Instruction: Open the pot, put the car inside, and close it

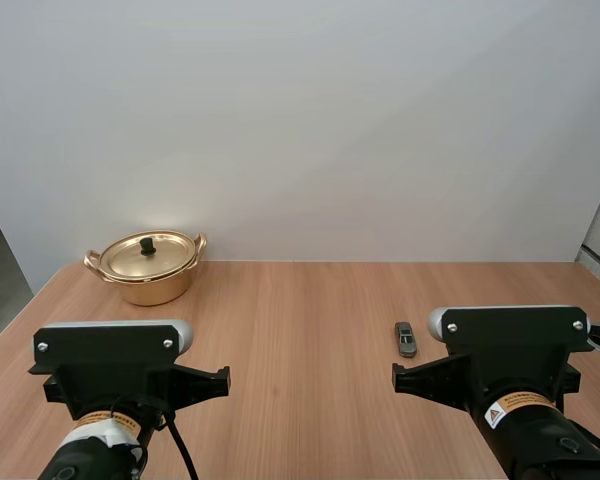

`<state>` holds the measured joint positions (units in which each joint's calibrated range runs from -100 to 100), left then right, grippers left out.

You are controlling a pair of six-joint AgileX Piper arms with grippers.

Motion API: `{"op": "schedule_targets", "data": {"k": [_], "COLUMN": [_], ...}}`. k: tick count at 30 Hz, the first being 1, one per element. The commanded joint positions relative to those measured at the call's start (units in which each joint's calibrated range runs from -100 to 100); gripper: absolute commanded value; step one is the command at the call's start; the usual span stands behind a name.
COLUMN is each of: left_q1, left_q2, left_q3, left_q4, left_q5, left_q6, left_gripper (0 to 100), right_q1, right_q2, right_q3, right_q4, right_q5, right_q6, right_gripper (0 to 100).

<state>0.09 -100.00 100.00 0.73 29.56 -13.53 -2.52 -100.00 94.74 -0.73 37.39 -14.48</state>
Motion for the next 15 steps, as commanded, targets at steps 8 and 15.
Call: {"op": "schedule_targets", "data": {"k": [8, 15], "left_q1": [0.0, 0.0], "left_q2": [0.0, 0.0], "left_q3": [0.0, -0.4], "left_q4": [0.0, 2.9], "left_q5": [-0.1, -0.9], "left_q6": [0.0, 3.4], "left_gripper": [0, 0], "right_q1": [0.1, 0.1], "right_q2": [0.0, 0.0], "right_q3": [0.0, -3.0], "right_q4": [0.0, -11.0], "right_q5": [0.0, -0.2], "right_q6": [0.0, -0.1], "right_gripper": [0, 0]}}
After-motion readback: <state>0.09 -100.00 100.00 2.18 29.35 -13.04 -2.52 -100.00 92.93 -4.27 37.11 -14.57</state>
